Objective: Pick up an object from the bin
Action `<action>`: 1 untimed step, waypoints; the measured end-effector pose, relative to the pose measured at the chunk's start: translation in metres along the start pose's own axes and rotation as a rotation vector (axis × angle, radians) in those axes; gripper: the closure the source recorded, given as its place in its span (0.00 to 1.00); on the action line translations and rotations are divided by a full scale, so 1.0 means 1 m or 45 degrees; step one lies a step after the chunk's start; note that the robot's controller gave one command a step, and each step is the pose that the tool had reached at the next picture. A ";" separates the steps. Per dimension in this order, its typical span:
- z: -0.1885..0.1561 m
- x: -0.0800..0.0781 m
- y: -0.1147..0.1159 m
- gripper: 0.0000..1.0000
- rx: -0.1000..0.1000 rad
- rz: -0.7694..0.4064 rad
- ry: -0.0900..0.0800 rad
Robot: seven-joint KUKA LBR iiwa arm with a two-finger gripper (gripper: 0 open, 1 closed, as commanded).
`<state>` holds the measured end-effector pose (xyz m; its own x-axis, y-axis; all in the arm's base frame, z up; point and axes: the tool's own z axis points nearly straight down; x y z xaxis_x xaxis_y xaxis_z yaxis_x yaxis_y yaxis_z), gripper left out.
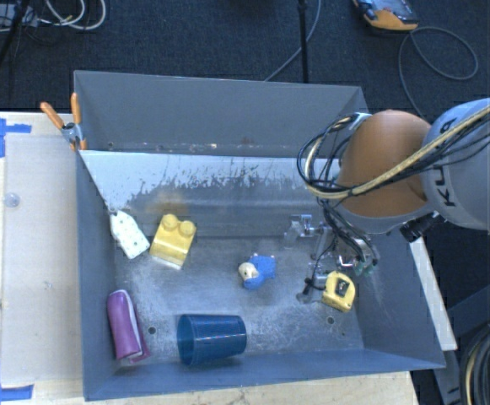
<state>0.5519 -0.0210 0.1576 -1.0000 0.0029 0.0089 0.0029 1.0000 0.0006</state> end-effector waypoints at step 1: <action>-0.004 -0.002 0.000 0.00 0.001 -0.001 -0.009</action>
Offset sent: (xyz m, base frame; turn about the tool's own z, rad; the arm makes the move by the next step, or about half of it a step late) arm 0.0184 0.0558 -0.0515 -0.0639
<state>0.5534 -0.0211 0.1620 -1.0000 0.0025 0.0019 0.0025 1.0000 0.0002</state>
